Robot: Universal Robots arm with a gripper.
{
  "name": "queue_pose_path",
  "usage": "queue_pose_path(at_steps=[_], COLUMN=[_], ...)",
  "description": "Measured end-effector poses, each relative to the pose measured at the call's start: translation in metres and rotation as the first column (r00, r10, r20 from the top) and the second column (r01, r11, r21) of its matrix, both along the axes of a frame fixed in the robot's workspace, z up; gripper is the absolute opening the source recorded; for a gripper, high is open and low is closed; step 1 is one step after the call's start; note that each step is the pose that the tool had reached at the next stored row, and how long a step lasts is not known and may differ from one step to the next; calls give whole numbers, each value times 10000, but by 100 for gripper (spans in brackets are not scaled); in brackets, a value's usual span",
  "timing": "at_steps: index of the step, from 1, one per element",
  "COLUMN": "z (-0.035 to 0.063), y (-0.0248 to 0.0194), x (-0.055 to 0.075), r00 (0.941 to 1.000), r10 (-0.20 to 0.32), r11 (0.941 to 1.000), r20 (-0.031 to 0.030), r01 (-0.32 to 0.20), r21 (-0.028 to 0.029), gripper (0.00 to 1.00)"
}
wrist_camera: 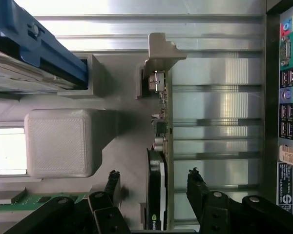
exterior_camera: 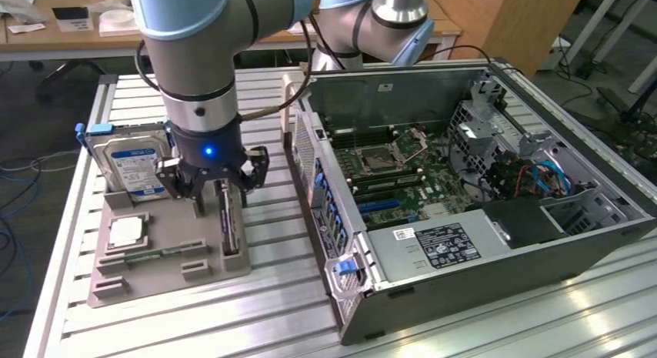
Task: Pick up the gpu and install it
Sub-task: 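Pick up the gpu and move the gpu toward the slot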
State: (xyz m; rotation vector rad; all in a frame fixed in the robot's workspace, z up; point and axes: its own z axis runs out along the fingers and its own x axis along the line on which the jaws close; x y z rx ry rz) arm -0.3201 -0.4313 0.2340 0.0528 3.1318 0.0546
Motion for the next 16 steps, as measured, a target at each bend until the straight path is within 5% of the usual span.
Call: queue_pose_path(at_steps=[12,16], z=[-217,-218], y=[0,0], x=[0,0], r00=[9999,9999], r10=[-140,-141], r11=[9999,9999], r20=[1,-2], r01=[140,141], r21=[1,-6], gripper=[66,66])
